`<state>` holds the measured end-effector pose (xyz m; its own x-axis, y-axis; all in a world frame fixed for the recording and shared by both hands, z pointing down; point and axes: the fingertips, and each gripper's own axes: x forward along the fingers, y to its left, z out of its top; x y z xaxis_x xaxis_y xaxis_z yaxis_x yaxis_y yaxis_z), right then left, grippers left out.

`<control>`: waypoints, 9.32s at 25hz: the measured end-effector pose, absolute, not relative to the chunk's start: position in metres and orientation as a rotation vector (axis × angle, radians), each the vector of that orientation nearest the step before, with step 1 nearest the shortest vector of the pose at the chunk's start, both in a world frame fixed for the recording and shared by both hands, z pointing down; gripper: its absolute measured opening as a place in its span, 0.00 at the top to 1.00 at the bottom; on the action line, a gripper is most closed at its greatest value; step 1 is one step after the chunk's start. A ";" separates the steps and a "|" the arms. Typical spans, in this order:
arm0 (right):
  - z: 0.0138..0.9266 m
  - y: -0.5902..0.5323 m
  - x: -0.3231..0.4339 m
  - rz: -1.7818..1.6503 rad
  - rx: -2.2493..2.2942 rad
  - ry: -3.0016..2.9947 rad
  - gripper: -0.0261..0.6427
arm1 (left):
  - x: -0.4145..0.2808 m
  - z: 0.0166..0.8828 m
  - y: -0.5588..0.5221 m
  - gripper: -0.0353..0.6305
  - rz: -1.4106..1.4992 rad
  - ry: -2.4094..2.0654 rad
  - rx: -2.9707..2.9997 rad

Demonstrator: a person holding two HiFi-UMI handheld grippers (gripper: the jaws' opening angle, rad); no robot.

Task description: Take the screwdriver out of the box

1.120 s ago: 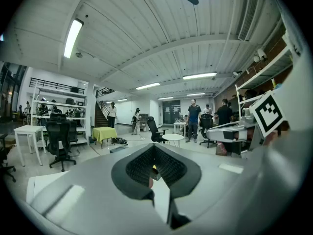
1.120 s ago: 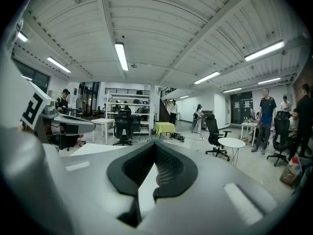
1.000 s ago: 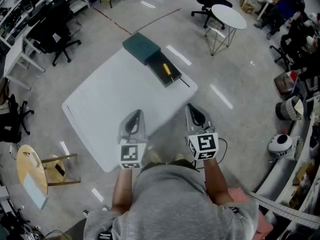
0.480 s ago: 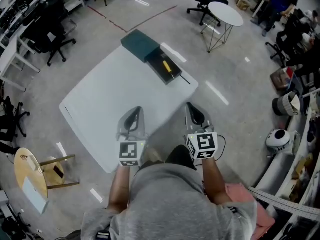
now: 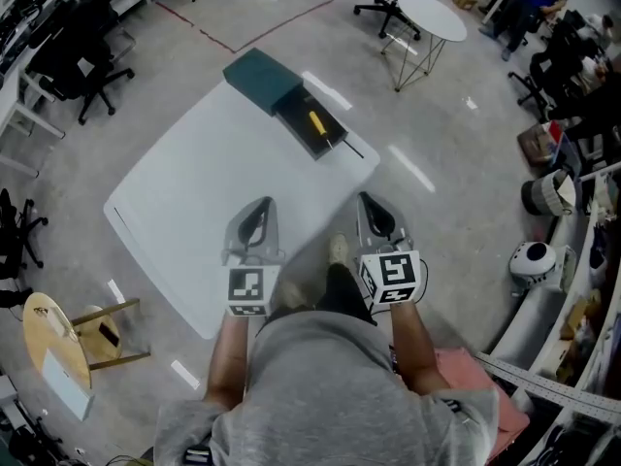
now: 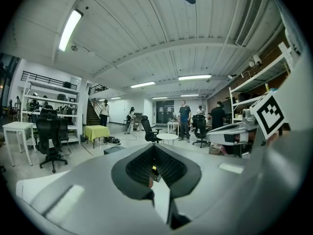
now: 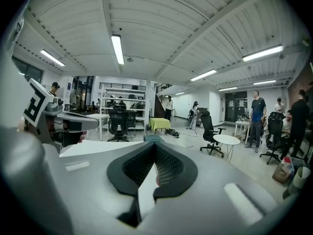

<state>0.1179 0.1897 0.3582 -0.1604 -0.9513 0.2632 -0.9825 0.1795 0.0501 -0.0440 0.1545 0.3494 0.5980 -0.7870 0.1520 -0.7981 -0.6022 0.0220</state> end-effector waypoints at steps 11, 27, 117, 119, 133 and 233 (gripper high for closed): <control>0.370 0.108 0.154 0.224 1.742 -2.270 0.95 | -0.007 0.361 0.087 0.93 0.197 -1.454 2.633; 0.427 0.001 0.168 0.377 1.519 -2.295 0.95 | 0.024 0.414 0.002 0.93 0.271 -1.513 2.464; 0.635 -0.099 0.155 0.806 0.917 -1.771 0.84 | 0.016 0.559 -0.072 0.93 0.412 -1.558 2.111; 0.631 -0.100 0.156 0.794 0.926 -1.784 0.84 | 0.015 0.554 -0.071 0.93 0.411 -1.571 2.110; 0.566 -0.102 0.154 0.675 0.962 -1.951 0.85 | 0.016 0.499 -0.057 0.93 0.375 -1.683 2.146; 0.591 -0.075 -0.203 0.507 0.364 -2.147 0.85 | -0.272 0.547 -0.019 0.93 0.304 -1.979 1.673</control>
<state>-0.2031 -0.0748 0.5907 -0.5743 -0.0742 0.8153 -0.4313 0.8739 -0.2243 -0.2724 -0.0194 0.5475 -0.0964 -0.8461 0.5242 -0.9644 0.2097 0.1612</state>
